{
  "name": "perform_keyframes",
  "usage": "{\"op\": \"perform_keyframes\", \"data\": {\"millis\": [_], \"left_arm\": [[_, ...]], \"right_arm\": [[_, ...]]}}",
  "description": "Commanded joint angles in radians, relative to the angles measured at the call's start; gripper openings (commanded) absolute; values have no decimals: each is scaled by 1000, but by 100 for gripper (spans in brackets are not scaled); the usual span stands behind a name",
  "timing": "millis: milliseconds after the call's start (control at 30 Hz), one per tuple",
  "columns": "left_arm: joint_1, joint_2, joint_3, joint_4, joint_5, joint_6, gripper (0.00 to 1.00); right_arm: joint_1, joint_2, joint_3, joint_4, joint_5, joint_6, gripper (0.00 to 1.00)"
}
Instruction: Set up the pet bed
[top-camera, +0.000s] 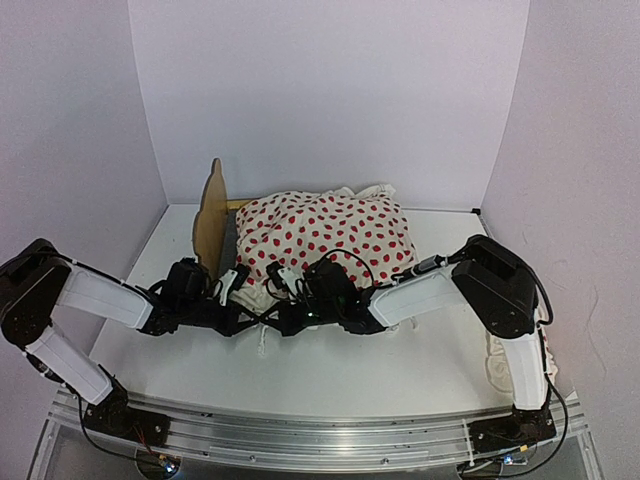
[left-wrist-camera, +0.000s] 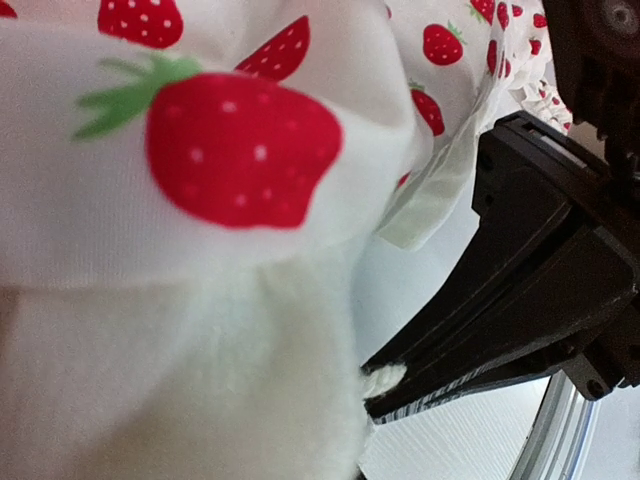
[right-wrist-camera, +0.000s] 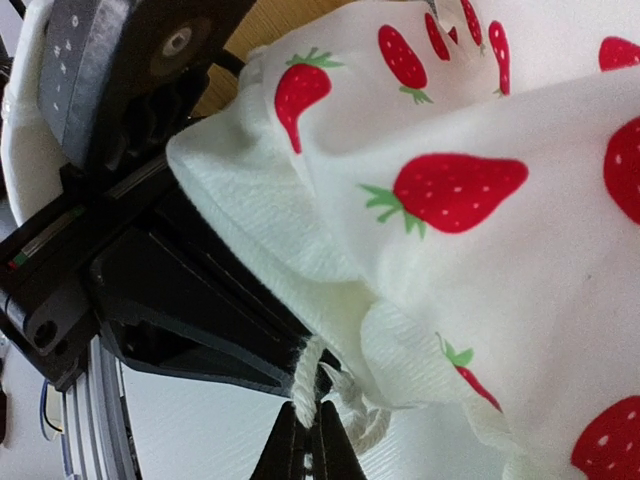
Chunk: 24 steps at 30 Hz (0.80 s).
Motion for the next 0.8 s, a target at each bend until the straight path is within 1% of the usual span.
{"op": "perform_keyframes", "data": {"millis": [0,100,233,400,567,667,767], "left_arm": [[6,18,-21,193,18,-33,0],[6,26,-43,252,41,-44,0],[6,42,-76,336,53,-72,0],[5,70,-110,398,42,-110,0],[6,105,-133,459,19,-125,0],[6,119,-137,478,-9,-117,0],[6,123,-143,483,-19,-106,0]], "right_arm": [[8,-51,-2,10,-67,68,1],[15,-38,5,15,-96,91,2],[24,-18,13,15,-130,116,7],[24,1,-2,-5,-101,158,17],[25,-38,-31,-65,-85,131,28],[24,-64,-36,-139,-115,101,39],[25,-99,-41,-239,-122,59,45]]}}
